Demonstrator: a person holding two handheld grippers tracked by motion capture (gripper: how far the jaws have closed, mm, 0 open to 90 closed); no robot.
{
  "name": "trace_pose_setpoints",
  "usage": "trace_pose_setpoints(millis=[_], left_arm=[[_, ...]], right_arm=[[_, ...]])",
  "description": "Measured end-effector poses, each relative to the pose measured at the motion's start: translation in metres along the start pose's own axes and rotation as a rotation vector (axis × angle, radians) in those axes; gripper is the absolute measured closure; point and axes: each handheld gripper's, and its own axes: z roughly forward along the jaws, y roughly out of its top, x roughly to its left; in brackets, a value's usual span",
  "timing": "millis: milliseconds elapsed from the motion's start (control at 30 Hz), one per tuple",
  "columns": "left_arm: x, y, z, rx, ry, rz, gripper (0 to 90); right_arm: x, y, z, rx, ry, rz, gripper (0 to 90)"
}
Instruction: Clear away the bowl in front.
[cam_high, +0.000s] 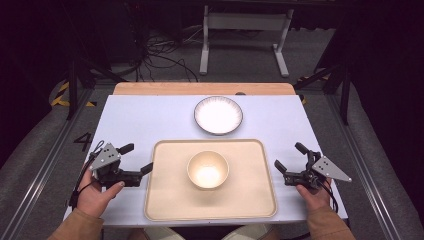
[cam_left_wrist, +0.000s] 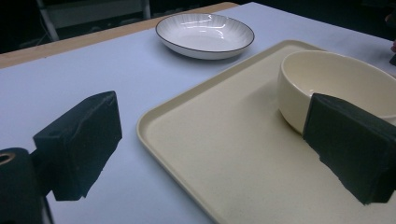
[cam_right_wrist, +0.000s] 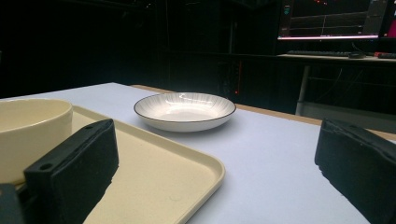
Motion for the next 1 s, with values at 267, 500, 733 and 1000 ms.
trace_pose_setpoints(millis=[267, 500, 733, 1000], left_arm=[[0.009, -0.015, -0.001, -0.061, -0.001, -0.045, 3.8], [0.012, -0.025, 0.000, -0.083, 0.017, -0.029, 3.8], [0.015, -0.034, 0.005, -0.075, 0.021, -0.042, 3.8], [0.019, -0.041, 0.005, -0.129, 0.022, -0.073, 3.9]], right_arm=[[0.000, 0.000, 0.000, -0.001, 0.001, 0.001, 0.1], [0.000, 0.000, 0.000, -0.001, 0.001, 0.002, 0.1], [0.000, 0.000, 0.000, -0.003, 0.001, 0.001, 0.1], [0.000, 0.000, 0.000, -0.004, 0.002, 0.000, 0.1]])
